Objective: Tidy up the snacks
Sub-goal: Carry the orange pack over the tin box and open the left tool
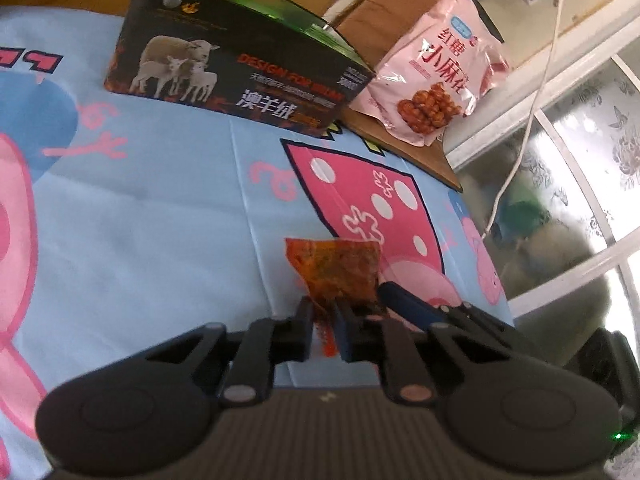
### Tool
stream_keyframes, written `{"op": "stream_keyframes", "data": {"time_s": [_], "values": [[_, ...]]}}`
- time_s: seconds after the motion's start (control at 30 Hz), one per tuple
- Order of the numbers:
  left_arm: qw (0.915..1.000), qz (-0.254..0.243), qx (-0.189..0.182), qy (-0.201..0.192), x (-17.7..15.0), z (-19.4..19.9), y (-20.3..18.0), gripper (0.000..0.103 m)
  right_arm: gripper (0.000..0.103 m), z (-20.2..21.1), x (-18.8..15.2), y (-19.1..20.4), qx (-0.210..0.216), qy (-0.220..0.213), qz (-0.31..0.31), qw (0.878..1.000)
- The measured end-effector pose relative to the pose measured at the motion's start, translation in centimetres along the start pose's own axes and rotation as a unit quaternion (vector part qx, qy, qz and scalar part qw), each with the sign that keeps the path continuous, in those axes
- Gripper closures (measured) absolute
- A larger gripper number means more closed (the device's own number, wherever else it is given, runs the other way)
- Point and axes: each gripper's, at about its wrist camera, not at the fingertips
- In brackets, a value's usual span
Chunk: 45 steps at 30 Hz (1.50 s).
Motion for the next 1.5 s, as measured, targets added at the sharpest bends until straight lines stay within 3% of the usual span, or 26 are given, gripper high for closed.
{"op": "stream_keyframes", "data": {"time_s": [0.2, 0.43, 0.47, 0.57, 0.67, 0.7, 0.73, 0.8, 0.9, 1.0, 1.07, 1.1, 1.23, 1.33, 1.37, 1.4, 1.43, 1.47, 1.5], "values": [[0.9974, -0.044, 0.012, -0.056, 1.8, 2.6, -1.9, 0.093, 0.074, 0.6, 1.3, 0.5, -0.007, -0.046, -0.001, 0.999], [0.9834, -0.083, 0.056, -0.151, 8.2, 7.3, -2.2, 0.093, 0.075, -1.7, 8.3, 2.6, 0.002, -0.141, 0.059, 0.988], [0.9839, -0.082, 0.047, -0.152, 9.3, 7.2, -1.8, 0.093, 0.098, -2.7, 9.3, 2.8, 0.008, -0.144, 0.063, 0.987], [0.9816, -0.079, 0.076, -0.157, 12.3, 6.0, -0.6, 0.093, 0.099, -6.5, 11.7, 3.7, 0.02, -0.134, 0.076, 0.988], [0.9707, -0.089, 0.155, -0.161, 14.1, 4.3, 0.3, 0.093, 0.099, -11.0, 12.6, 4.8, -0.01, -0.118, 0.108, 0.987], [0.9712, -0.076, 0.164, -0.155, 14.4, 3.9, 0.9, 0.094, 0.099, -11.8, 12.7, 4.6, -0.02, -0.114, 0.105, 0.988], [0.9751, -0.063, 0.148, -0.152, 14.5, 3.9, 1.5, 0.094, 0.098, -12.1, 12.9, 4.2, -0.028, -0.11, 0.091, 0.989], [0.98, -0.058, 0.111, -0.154, 13.5, 4.7, 2.0, 0.093, 0.098, -10.5, 12.9, 2.6, -0.001, -0.113, 0.042, 0.993], [0.9784, -0.076, 0.091, -0.169, 11.1, 6.4, 2.2, 0.088, 0.094, -7.0, 11.7, -0.1, 0.025, -0.118, -0.005, 0.993], [0.9818, -0.072, 0.074, -0.159, 9.2, 6.3, 2.6, 0.082, 0.088, -5.5, 9.9, -2.8, 0.072, -0.078, -0.054, 0.993], [0.983, -0.077, 0.089, -0.141, 8.6, 5.1, 3.0, 0.066, 0.062, -5.8, 8.8, -3.3, 0.077, -0.051, -0.049, 0.995], [0.9828, -0.077, 0.103, -0.133, 8.3, 4.3, 3.0, 0.064, 0.057, -6.1, 8.3, -3.0, 0.063, -0.038, -0.036, 0.997], [0.9833, -0.09, 0.125, -0.096, 8.2, 1.3, 4.0, 0.057, 0.052, -8.0, 8.2, -3.0, 0.069, 0.014, -0.02, 0.997], [0.9824, -0.094, 0.137, -0.086, 8.3, -0.8, 4.6, 0.066, 0.052, -10.2, 8.1, -3.0, 0.069, 0.047, -0.026, 0.996], [0.9829, -0.1, 0.133, -0.08, 8.4, -1.1, 4.5, 0.083, 0.061, -10.6, 7.8, -2.9, 0.074, 0.058, -0.028, 0.995], [0.9836, -0.097, 0.132, -0.076, 8.3, -1.2, 4.4, 0.084, 0.071, -10.6, 7.8, -2.6, 0.075, 0.056, -0.023, 0.995], [0.9843, -0.098, 0.125, -0.078, 8.2, -0.9, 4.2, 0.092, 0.077, -10.2, 7.8, -2.3, 0.076, 0.049, -0.02, 0.996], [0.9867, -0.099, 0.103, -0.077, 8.0, -0.5, 4.1, 0.099, 0.079, -9.5, 7.6, -2.0, 0.073, 0.038, -0.012, 0.997], [0.9878, -0.099, 0.091, -0.08, 7.8, 0.1, 3.8, 0.099, 0.08, -8.7, 7.5, -1.6, 0.07, 0.027, 0.0, 0.997]]}}
Point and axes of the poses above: each gripper's, at about its wrist camera, not at the fingertips, and z roughly against the way its jaws point, y to its left, x to its top, and after that the axes turned 6 degrees about -z, right-handed
